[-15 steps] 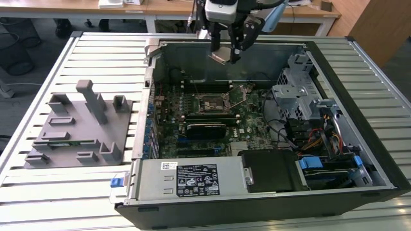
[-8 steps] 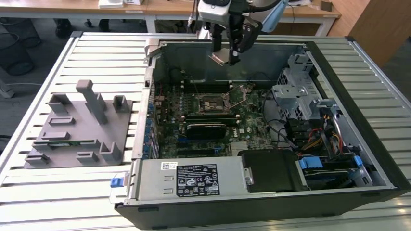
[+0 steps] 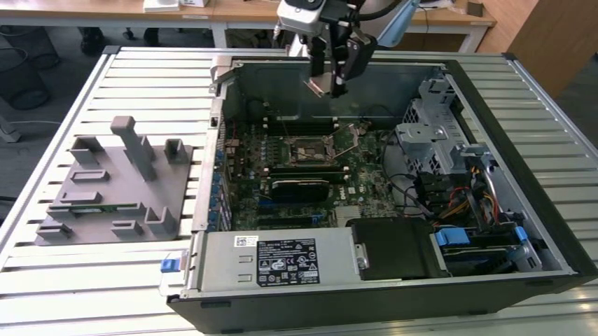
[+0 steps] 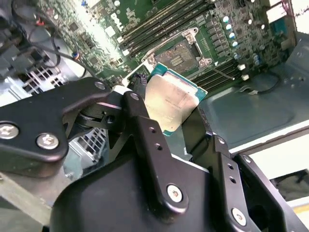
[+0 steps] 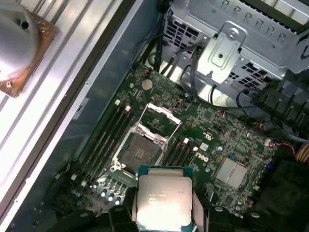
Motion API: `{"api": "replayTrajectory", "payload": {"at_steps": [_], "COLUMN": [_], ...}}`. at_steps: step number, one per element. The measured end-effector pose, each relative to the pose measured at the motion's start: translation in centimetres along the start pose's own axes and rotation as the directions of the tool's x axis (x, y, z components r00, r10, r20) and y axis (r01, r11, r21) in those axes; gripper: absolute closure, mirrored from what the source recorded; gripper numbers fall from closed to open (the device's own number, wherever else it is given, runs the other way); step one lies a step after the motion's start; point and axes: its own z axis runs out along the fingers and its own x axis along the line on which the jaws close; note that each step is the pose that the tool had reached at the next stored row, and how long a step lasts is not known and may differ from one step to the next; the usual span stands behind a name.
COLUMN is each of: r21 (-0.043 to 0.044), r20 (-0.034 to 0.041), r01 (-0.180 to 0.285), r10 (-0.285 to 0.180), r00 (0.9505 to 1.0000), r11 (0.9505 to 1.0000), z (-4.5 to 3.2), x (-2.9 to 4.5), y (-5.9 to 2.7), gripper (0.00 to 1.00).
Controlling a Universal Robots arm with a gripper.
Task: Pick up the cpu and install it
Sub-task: 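Place the cpu into insertion slot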
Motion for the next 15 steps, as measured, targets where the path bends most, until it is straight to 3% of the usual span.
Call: {"api": "replayTrajectory", "payload": {"at_steps": [3, 6, 12, 15], "r21": [0.0010, 0.0019, 0.0028, 0.0033], "r20": [0.0024, 0.0052, 0.0098, 0.0120], "r01": [-0.052, -0.107, -0.203, -0.246], "r10": [0.052, 0.107, 0.203, 0.245], "r00": [0.9987, 0.9942, 0.9791, 0.9693], "r11": [0.9987, 0.9942, 0.9792, 0.9694], "z": [0.13, 0.25, 0.39, 0.46], "x": [0.00, 0.01, 0.03, 0.05], "y": [-0.01, -0.01, -0.01, 0.00], "gripper": [0.45, 0.45, 0.45, 0.45]}}
